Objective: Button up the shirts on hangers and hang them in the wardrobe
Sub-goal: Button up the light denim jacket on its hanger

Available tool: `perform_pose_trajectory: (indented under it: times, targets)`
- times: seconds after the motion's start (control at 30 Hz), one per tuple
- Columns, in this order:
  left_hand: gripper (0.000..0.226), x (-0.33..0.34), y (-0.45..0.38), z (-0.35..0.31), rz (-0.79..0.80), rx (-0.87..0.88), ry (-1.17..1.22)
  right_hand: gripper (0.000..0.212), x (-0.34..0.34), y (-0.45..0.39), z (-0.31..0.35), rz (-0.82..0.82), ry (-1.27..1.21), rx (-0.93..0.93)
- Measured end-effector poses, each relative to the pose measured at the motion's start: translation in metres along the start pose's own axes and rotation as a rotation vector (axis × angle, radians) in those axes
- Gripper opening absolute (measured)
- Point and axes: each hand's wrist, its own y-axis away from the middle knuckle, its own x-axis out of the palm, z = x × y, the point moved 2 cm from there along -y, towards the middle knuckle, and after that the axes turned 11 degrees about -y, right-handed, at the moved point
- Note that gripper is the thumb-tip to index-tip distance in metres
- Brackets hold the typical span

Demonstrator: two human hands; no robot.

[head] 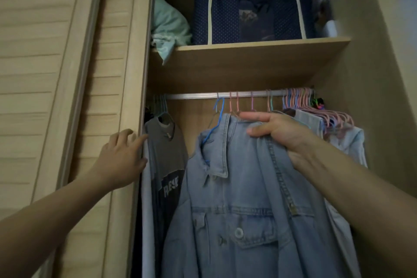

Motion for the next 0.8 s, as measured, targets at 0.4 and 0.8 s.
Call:
perform_pose_trajectory:
  times: [0.4, 0.8]
  targets:
    - [0.070, 0.052, -0.056, 0.030, -0.281, 0.042, 0.078, 0.053, 0.065, -0.134, -0.058, -0.216, 0.180, -0.205]
    - [0.062, 0.066, -0.056, 0.035, -0.407, 0.036, 0.109, 0.060, 0.042, -0.263, -0.111, -0.227, 0.381, -0.104]
